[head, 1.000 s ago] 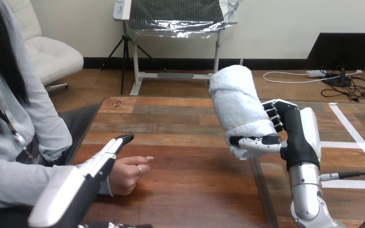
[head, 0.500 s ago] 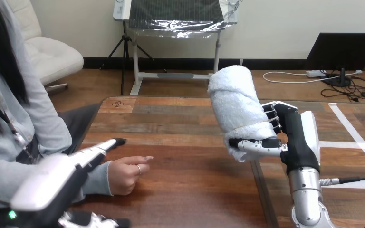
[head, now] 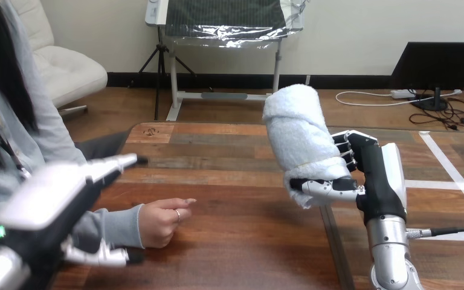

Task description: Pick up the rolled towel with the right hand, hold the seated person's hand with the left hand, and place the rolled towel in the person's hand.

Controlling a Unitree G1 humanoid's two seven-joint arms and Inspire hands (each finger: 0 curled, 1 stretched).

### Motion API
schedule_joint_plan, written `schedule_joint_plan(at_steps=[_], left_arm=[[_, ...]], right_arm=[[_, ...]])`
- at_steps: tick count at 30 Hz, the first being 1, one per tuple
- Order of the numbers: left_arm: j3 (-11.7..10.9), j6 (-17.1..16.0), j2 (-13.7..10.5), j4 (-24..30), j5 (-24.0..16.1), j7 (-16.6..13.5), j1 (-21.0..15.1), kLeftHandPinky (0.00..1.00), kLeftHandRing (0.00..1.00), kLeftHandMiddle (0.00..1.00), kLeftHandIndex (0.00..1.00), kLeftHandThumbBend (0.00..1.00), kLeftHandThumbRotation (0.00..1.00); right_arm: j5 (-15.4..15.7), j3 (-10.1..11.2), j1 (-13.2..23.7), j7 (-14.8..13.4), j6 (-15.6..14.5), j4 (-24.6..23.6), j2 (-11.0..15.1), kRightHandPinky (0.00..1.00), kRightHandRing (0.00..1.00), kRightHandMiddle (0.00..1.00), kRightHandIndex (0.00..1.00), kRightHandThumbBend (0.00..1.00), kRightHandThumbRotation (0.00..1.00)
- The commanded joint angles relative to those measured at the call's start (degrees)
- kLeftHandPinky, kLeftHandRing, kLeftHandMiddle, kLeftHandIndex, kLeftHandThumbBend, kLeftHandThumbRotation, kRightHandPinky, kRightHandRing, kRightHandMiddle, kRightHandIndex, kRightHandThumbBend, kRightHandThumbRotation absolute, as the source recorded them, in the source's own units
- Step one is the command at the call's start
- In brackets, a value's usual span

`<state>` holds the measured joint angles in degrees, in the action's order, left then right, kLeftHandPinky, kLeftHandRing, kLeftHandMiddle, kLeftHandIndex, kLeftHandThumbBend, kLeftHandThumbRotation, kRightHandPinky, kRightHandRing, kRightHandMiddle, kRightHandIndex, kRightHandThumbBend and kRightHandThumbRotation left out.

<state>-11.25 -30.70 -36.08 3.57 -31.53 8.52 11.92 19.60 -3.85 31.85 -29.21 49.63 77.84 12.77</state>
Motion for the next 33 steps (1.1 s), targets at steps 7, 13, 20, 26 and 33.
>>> schedule_joint_plan(at_steps=[7, 13, 20, 26, 33], left_arm=[[0.62, 0.55, -4.87, -1.12, 0.93, 1.24, -9.62, 0.79, 0.85, 0.86, 0.87, 1.00, 0.25], [1.65, 2.17, -6.37, -2.77, 0.80, 3.20, -12.38, 0.80, 0.85, 0.86, 0.87, 1.00, 0.26], [3.46, 2.18, -7.86, -7.15, 0.67, 4.28, -16.17, 0.80, 0.85, 0.86, 0.86, 1.00, 0.25], [5.42, 0.71, -9.04, -12.40, -0.32, 3.98, -19.50, 0.80, 0.85, 0.86, 0.86, 1.00, 0.24], [7.98, -1.13, -10.12, -19.23, -1.18, 3.58, -23.29, 0.79, 0.84, 0.86, 0.86, 1.00, 0.26]], right_arm=[[-0.70, 0.58, 2.06, -0.56, 2.93, -4.09, -0.25, 0.31, 0.36, 0.44, 0.47, 0.81, 0.00], [-0.82, 0.63, 1.68, -0.44, 3.83, -4.36, -0.35, 0.31, 0.36, 0.45, 0.48, 0.81, 0.00], [-1.20, 0.90, 1.33, -0.18, 5.26, -4.61, -0.51, 0.31, 0.36, 0.45, 0.48, 0.80, 0.00], [-1.59, 1.09, 1.06, 0.42, 6.33, -4.88, -0.60, 0.31, 0.36, 0.45, 0.48, 0.80, 0.00], [-2.92, 1.54, 0.73, 2.04, 8.09, -5.18, -0.85, 0.31, 0.36, 0.45, 0.48, 0.79, 0.00]])
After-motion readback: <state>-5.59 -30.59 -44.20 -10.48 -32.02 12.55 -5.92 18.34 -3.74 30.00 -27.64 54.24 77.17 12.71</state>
